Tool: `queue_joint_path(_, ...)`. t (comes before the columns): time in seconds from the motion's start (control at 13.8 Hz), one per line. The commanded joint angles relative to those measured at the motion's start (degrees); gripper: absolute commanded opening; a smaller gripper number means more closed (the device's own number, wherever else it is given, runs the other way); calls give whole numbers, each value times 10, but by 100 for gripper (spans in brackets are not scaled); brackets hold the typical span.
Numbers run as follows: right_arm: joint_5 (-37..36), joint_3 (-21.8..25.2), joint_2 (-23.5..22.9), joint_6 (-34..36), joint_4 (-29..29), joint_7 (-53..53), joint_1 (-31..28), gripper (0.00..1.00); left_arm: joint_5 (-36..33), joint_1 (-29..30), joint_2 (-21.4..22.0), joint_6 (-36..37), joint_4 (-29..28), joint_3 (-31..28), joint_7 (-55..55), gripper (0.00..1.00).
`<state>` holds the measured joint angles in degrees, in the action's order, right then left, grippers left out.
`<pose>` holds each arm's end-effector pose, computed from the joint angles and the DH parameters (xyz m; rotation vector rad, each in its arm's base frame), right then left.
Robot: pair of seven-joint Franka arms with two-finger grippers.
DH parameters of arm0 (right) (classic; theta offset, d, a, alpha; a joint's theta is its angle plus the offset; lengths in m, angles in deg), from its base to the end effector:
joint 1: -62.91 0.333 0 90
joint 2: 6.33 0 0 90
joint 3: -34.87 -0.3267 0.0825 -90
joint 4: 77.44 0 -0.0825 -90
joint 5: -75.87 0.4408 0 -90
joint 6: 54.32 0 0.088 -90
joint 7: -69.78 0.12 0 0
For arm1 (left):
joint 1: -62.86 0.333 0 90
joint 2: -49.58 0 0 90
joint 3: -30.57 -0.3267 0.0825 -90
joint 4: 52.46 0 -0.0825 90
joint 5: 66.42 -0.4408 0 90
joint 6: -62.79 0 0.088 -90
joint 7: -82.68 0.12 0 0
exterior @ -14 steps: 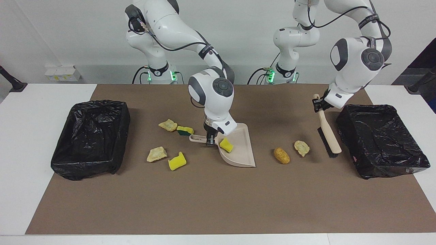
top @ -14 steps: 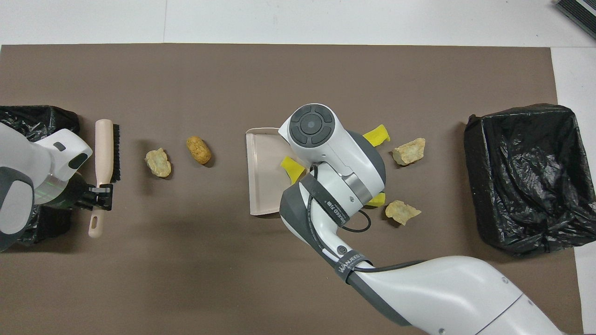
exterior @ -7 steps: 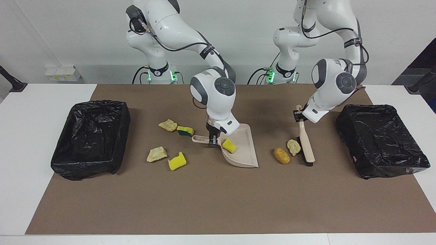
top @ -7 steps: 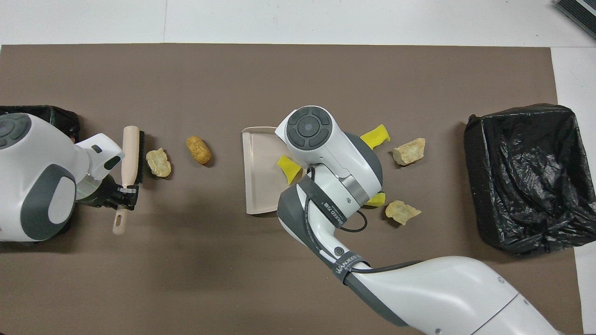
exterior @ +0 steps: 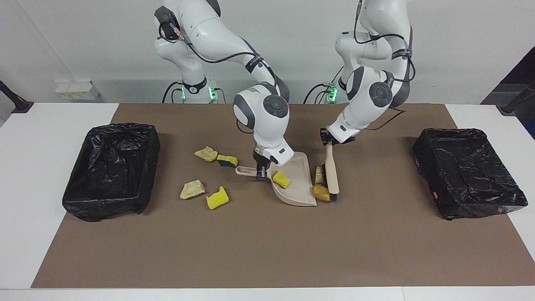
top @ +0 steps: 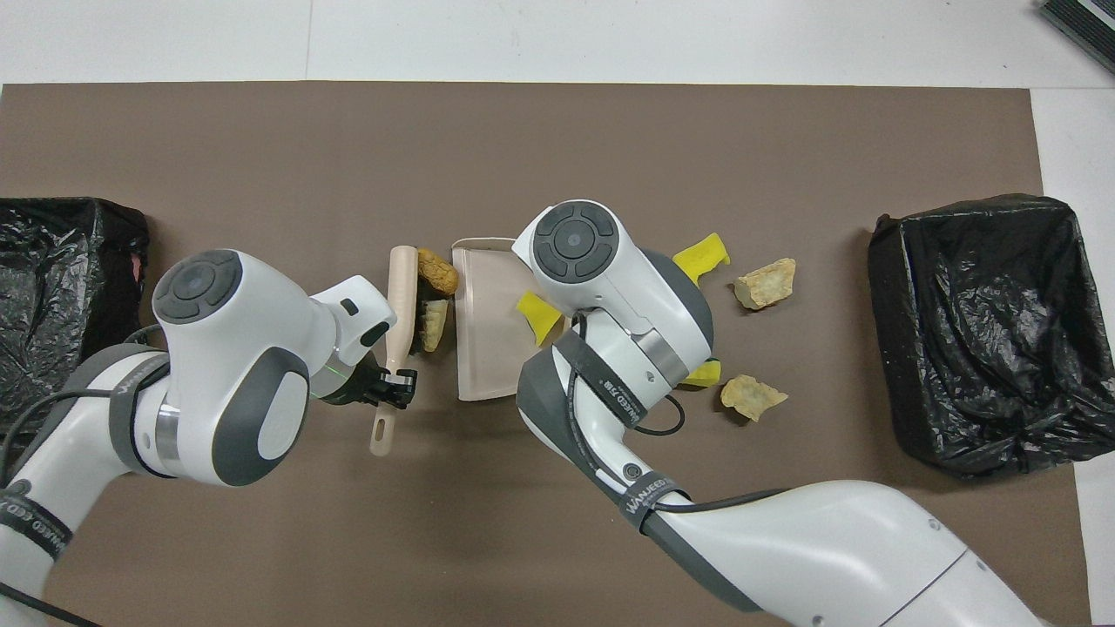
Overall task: Sweep and dump trash in bin
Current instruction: 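Sweep the tan pieces into the dustpan with the left gripper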
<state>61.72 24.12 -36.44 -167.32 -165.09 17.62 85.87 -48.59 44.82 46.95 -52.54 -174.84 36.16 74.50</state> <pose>0.6372 0.3819 0.3211 2.1249 2.1496 -0.1382 0.5175 -0.2500 0.3402 2.8999 -0.1626 -0.3458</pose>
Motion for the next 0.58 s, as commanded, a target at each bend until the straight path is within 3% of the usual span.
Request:
queue_joint_path(0.0, 7, -3, -7, -20, 5, 20, 0, 0, 47, -34, 16, -2, -11, -8, -23, 0)
queue_joint_path(0.29, 7, -3, -7, -20, 5, 20, 0, 0, 111, -7, 69, 77, 4, -12, -23, 0)
queue_joint_path(0.51, 7, -3, -7, -21, 5, 20, 0, 0, 108, 36, 83, 115, 9, -14, -35, 0)
